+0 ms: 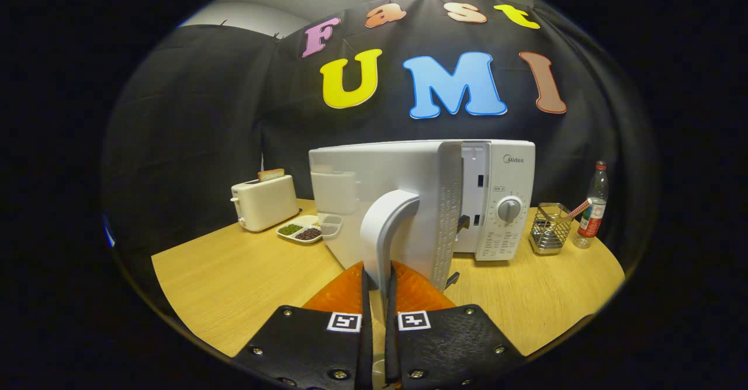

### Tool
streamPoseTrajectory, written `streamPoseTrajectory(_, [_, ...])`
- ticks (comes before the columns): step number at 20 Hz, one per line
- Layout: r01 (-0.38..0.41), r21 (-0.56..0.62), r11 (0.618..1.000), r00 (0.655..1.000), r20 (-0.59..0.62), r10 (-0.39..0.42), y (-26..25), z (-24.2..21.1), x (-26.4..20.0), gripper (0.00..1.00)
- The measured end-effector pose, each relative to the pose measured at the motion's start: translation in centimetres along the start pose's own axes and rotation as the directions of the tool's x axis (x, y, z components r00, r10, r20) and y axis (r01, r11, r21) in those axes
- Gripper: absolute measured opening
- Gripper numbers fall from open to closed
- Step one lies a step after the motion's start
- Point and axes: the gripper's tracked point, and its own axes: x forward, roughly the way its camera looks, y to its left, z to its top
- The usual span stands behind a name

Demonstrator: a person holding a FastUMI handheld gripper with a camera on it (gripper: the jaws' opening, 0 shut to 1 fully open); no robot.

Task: Open the microwave, put the food inside, and close the microwave door.

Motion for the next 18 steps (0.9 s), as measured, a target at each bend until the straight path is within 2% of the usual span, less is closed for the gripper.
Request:
streamPoseTrajectory(5, [-0.032,-0.014,0.999,0.999,0.041,0.032,5.7,-0.5,-1.2,0.08])
streamPoseTrajectory(13, [0.16,-0.09,0.983,0.978,0.15,-0.145,13.4,-1.2,-1.2,0.08])
streamPoseTrajectory(16, [0.195,-0.091,0.977,0.975,0.127,-0.183,15.5,-1.4,-0.8,0.08])
streamPoseTrajectory(18, [0.191,-0.067,0.979,0.978,0.092,-0.185,15.9,-1.6,-0.7,0.08])
